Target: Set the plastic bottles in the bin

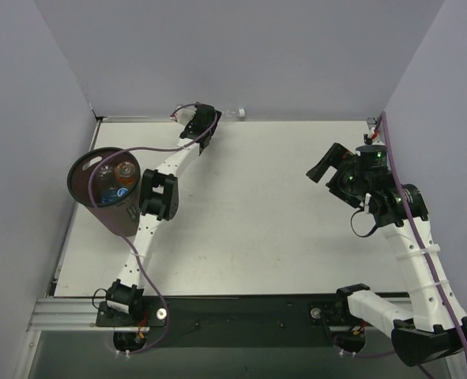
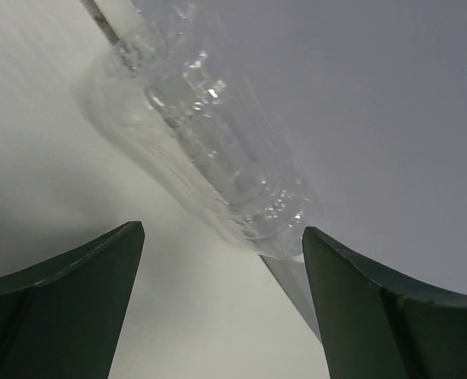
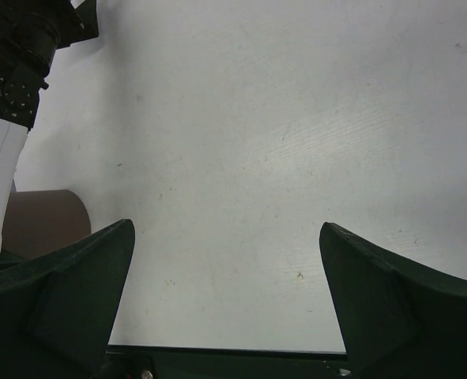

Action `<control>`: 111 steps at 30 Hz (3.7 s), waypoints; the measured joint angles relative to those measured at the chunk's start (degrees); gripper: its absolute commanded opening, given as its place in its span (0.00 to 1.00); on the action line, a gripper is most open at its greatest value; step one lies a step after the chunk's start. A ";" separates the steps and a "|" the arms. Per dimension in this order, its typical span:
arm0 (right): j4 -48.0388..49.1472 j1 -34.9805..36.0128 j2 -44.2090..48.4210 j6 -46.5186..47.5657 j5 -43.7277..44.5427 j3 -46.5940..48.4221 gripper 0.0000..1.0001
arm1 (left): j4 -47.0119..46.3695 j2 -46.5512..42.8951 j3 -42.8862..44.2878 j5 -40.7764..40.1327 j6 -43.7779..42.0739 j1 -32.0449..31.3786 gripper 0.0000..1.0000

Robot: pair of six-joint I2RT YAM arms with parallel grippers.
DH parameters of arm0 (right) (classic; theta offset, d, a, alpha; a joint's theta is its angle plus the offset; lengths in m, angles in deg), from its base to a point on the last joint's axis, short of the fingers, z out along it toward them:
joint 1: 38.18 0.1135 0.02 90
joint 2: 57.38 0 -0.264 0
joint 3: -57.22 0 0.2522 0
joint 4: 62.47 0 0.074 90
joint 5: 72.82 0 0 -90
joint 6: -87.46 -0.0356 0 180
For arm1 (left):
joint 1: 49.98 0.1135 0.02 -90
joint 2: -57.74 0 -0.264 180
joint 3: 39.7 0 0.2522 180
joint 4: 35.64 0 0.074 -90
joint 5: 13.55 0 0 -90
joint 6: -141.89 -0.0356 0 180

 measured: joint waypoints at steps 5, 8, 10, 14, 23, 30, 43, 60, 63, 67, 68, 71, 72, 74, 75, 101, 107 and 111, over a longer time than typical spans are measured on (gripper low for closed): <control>-0.63 -0.39 -0.70 0.59 0.15 0.74 0.97 | 0.98 1.07 -0.59 -1.14 1.05 0.15 0.86; -0.72 -0.66 -1.27 0.70 0.17 0.90 0.97 | 0.74 1.99 0.61 -1.33 1.53 0.22 0.75; -0.81 -0.68 -1.62 0.74 0.17 0.92 0.97 | -0.17 3.52 2.25 -1.51 1.81 0.37 0.74; -1.51 -0.68 -1.90 0.96 0.15 0.92 0.97 | -3.96 5.64 3.37 -2.16 2.58 1.09 0.69; -3.50 -1.05 -2.49 2.12 0.11 2.01 0.97 | -10.86 6.38 2.43 -0.55 2.86 3.41 0.25; -3.45 -1.09 -4.68 2.16 0.00 2.82 0.97 | -16.37 -0.04 -9.77 2.97 2.95 3.50 0.00; -3.43 -1.09 -0.57 2.10 0.04 2.36 0.97 | -15.02 -15.21 -25.00 6.23 7.54 1.29 0.38; -3.45 -1.09 1.62 1.92 0.02 1.84 0.97 | 1.44 -3.17 -4.63 5.25 19.50 1.62 0.89; -3.45 -1.11 1.62 1.97 0.07 1.84 0.97 | 3.15 -1.95 -3.39 4.22 19.45 2.10 0.89; -3.45 -1.25 1.53 2.19 0.04 1.84 0.97 | 3.32 -1.86 -3.39 2.62 19.17 2.86 0.89; -3.45 -1.40 1.42 2.19 -0.02 1.84 0.98 | 3.26 -1.86 -3.39 2.25 18.91 3.04 0.89; -3.45 -1.46 0.98 2.19 -0.42 1.84 0.97 | 2.93 -1.42 -3.04 1.16 18.08 3.58 0.89; -3.48 -1.46 0.85 2.21 -0.50 1.84 0.98 | 2.75 -0.87 -2.19 0.87 17.90 3.72 0.88; -3.50 -1.49 0.76 2.51 -0.66 1.84 0.98 | 2.40 0.63 -0.37 0.55 17.73 4.02 0.86; -3.52 -1.53 0.74 2.64 -0.70 1.84 0.98 | 2.05 1.42 0.52 0.33 17.66 4.13 0.85; -5.62 -1.90 -4.42 4.76 -1.25 4.94 0.98 | -22.56 10.95 1.20 -1.46 16.94 6.43 0.24; -5.62 -1.88 -4.61 4.46 -1.25 5.07 0.98 | -32.22 7.37 -8.66 1.57 16.06 6.73 0.15; -5.55 -1.88 -4.35 3.61 -1.22 5.05 0.97 | -35.26 4.68 -13.79 4.24 14.73 6.38 0.12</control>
